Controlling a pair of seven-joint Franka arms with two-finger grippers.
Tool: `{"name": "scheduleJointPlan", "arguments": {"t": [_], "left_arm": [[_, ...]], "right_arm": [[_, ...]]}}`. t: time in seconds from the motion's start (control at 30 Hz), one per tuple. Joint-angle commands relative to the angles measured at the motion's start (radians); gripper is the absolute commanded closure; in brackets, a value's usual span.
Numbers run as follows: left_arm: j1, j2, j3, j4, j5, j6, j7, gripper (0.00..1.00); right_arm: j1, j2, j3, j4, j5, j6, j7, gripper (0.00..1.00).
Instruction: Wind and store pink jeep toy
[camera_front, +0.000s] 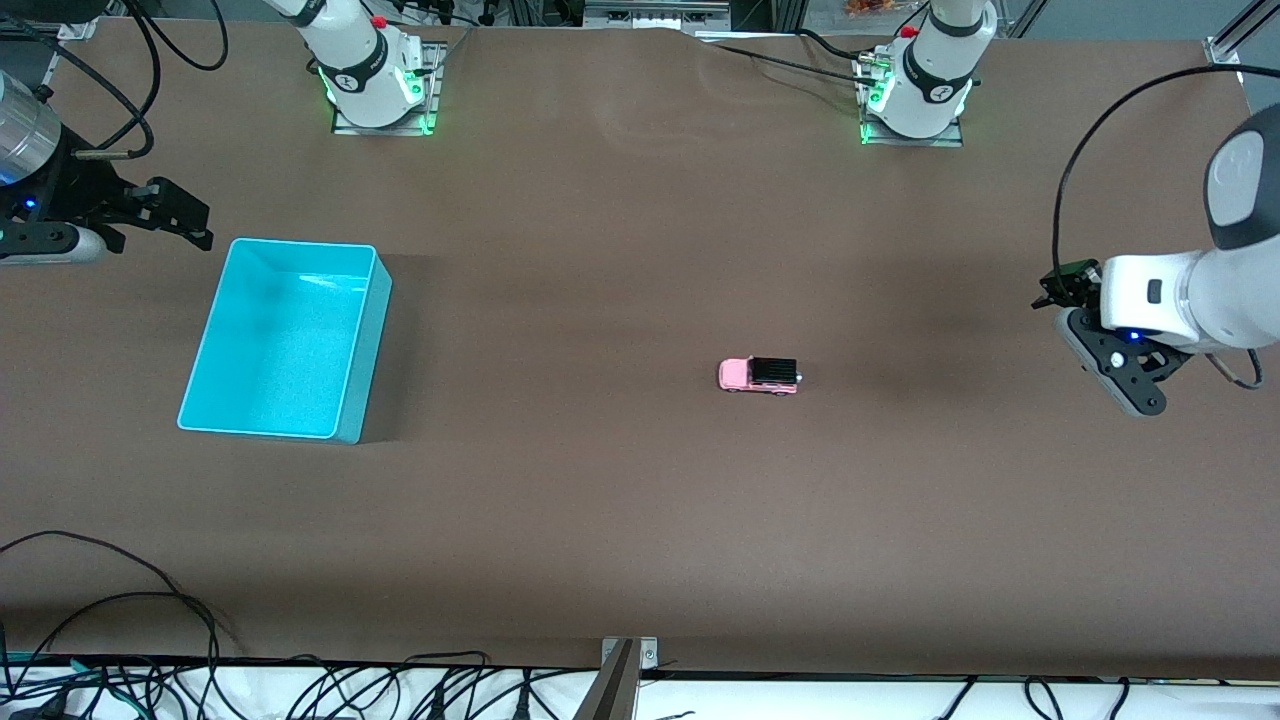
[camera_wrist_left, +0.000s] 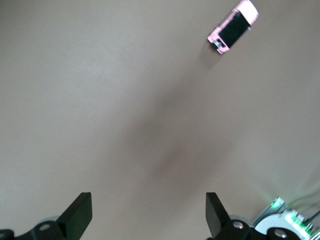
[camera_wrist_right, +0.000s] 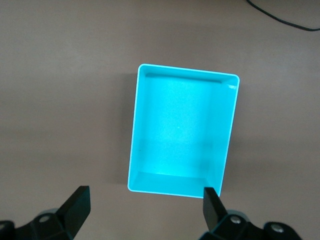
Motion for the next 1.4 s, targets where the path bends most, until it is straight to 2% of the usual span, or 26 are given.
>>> {"name": "scheduleJointPlan", "arguments": {"t": [0.0, 0.17, 0.4, 0.47, 0.8, 1.0, 1.17, 1.37], "left_arm": [[-0.044, -0.078, 0.012, -0.035, 0.017, -0.010, -0.149, 0.00], [-0.085, -0.122, 0.044, -0.058, 0.014, -0.006, -0.268, 0.00], [-0.228, -0.184, 0.201, -0.117, 0.002, 0.069, -0.389, 0.00], [-0.242, -0.203, 0.222, -0.148, 0.000, 0.103, -0.443, 0.00], [-0.245, -0.306, 0.241, -0.277, -0.009, 0.183, -0.554, 0.00], [-0.247, -0.381, 0.282, -0.375, -0.107, 0.206, -0.615, 0.00], [-0.233, -0.375, 0.287, -0.368, -0.112, 0.191, -0.638, 0.00], [-0.231, -0.357, 0.287, -0.338, -0.101, 0.169, -0.638, 0.00]], "right_arm": [[0.004, 0.003, -0.001, 0.018, -0.011, -0.030, -0.011, 0.00], [0.009, 0.004, 0.005, 0.012, -0.005, -0.080, -0.008, 0.00], [0.085, 0.024, 0.085, 0.012, 0.004, -0.096, -0.006, 0.00], [0.105, 0.038, 0.103, 0.013, 0.010, -0.088, -0.006, 0.00], [0.223, 0.133, 0.223, 0.021, 0.060, 0.093, 0.009, 0.00], [0.279, 0.233, 0.290, 0.065, 0.060, 0.193, -0.013, 0.00], [0.318, 0.351, 0.353, 0.151, 0.052, 0.251, -0.048, 0.00], [0.380, 0.478, 0.361, 0.202, 0.046, 0.378, -0.190, 0.00]]}}
